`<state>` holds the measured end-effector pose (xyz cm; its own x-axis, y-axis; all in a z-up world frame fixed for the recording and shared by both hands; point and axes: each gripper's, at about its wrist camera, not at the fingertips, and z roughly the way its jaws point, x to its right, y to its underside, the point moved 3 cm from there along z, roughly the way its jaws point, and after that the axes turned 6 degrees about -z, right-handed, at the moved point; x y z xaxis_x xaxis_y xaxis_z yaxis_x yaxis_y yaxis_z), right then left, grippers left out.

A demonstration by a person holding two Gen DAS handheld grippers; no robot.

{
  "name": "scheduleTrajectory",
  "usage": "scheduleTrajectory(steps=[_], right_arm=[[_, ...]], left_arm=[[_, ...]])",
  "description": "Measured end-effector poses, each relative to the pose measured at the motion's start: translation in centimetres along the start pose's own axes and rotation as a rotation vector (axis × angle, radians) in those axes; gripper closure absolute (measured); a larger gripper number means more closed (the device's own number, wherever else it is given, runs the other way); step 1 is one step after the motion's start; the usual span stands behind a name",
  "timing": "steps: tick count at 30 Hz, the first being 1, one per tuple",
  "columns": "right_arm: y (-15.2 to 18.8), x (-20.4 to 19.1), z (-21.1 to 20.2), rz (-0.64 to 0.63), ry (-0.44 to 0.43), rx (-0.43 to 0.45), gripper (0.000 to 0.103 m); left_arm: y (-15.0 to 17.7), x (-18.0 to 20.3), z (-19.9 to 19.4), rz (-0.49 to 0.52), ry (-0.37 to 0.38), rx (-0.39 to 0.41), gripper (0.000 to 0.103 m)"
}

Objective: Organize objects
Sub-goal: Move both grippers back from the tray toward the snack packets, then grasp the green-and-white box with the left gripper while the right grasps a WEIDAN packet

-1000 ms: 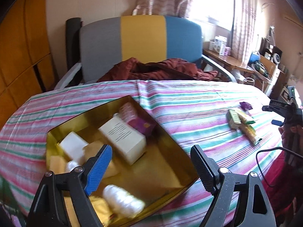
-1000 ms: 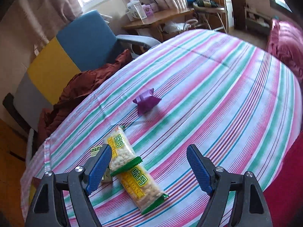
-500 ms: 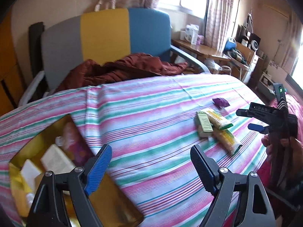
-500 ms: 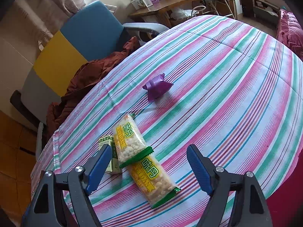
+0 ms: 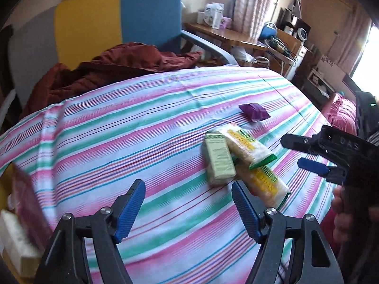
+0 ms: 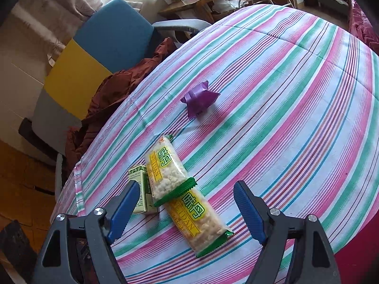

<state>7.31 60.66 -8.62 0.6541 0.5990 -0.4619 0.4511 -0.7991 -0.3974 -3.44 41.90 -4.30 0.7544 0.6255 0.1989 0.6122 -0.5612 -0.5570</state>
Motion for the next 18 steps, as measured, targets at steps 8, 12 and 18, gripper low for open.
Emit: scheduleTrajectory(steps=[8, 12, 18], right_arm=[[-0.1, 0.2, 0.4, 0.021, -0.028, -0.019, 0.02], [-0.1, 0.2, 0.6, 0.023, -0.032, -0.025, 0.02], [-0.2, 0.3, 1.0, 0.021, -0.021, -0.035, 0.02]], left_arm=[[-1.5, 2.5, 5.0, 0.073, -0.004, -0.039, 0.028], [-1.7, 2.4, 8.0, 0.079, -0.021, -0.096, 0.057], [-1.2, 0.9, 8.8, 0.042, -0.036, -0.061, 0.073]])
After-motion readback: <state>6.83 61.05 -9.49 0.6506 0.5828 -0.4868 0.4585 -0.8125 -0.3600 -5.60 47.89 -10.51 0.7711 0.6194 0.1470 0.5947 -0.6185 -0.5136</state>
